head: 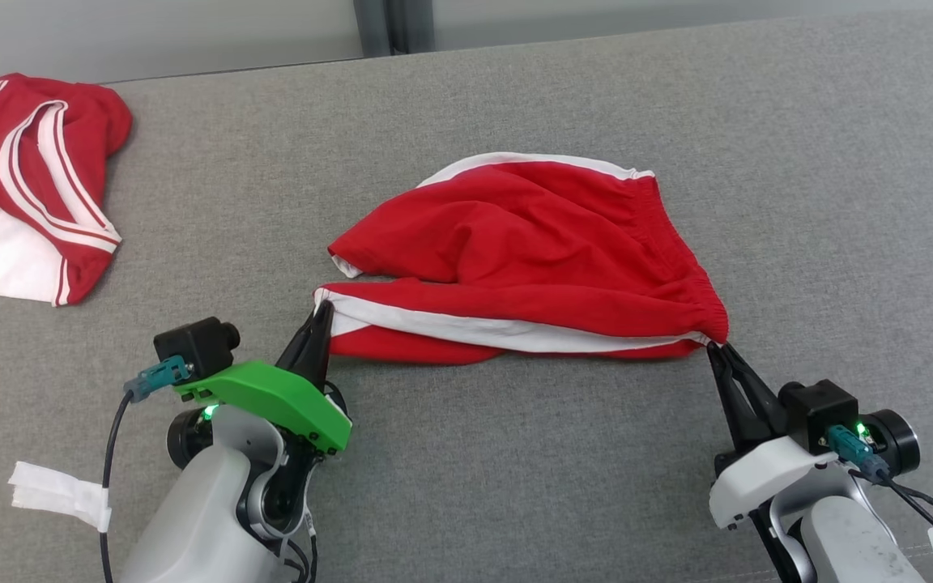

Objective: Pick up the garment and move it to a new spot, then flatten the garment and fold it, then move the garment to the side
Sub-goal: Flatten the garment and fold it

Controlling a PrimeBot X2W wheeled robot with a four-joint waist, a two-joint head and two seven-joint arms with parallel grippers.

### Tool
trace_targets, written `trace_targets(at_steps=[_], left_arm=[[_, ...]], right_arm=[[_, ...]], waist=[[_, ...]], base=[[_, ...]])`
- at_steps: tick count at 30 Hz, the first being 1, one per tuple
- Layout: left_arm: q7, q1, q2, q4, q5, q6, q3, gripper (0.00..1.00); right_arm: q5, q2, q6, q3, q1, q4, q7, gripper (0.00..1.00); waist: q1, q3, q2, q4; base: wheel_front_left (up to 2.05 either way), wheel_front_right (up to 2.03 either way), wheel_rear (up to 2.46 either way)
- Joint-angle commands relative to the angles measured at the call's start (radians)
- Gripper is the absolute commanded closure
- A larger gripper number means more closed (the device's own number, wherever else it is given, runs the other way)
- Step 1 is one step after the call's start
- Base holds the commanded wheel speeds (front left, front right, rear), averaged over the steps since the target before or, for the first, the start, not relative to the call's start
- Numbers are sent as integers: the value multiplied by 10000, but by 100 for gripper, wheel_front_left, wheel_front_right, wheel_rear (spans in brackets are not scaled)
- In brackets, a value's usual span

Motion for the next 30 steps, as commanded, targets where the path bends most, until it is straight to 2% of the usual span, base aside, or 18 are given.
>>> trace_targets(at_steps=[1,14,23,24,26,27,28,30], left_arm=[[-64,164,75,-34,-141,17,22,100],[-146,394,94,-81,-192,-2,-21,100],[-233,439,42,-130,-184,-52,-93,100],[-242,439,47,-131,-186,-41,-93,100],[-258,435,55,-132,-193,-25,-96,100],[-259,433,56,-132,-194,-20,-100,100],[-257,422,56,-135,-196,-12,-102,100],[-249,392,54,-137,-196,2,-114,100]], right_arm=[[87,-103,-3,47,-171,82,-31,100],[278,-413,-3,629,-848,1010,-31,100],[364,-491,-3,752,-1025,1163,-31,100],[330,-506,-3,764,-1050,1192,-31,89],[282,-512,-3,767,-1106,1246,-31,54],[263,-517,-3,767,-1125,1278,-31,49],[235,-528,-3,769,-1170,1316,-31,25],[198,-549,-3,785,-1271,1400,-30,6]], waist=[[0,-57,0,-3],[0,-283,0,7],[0,-355,0,68],[0,-344,0,68],[0,-319,0,70],[0,-310,0,72],[0,-294,0,76],[0,-271,0,88]], base=[[0,0,0],[0,0,0],[0,0,0],[0,0,0],[0,0,0],[0,0,0],[0,0,0],[0,0,0]])
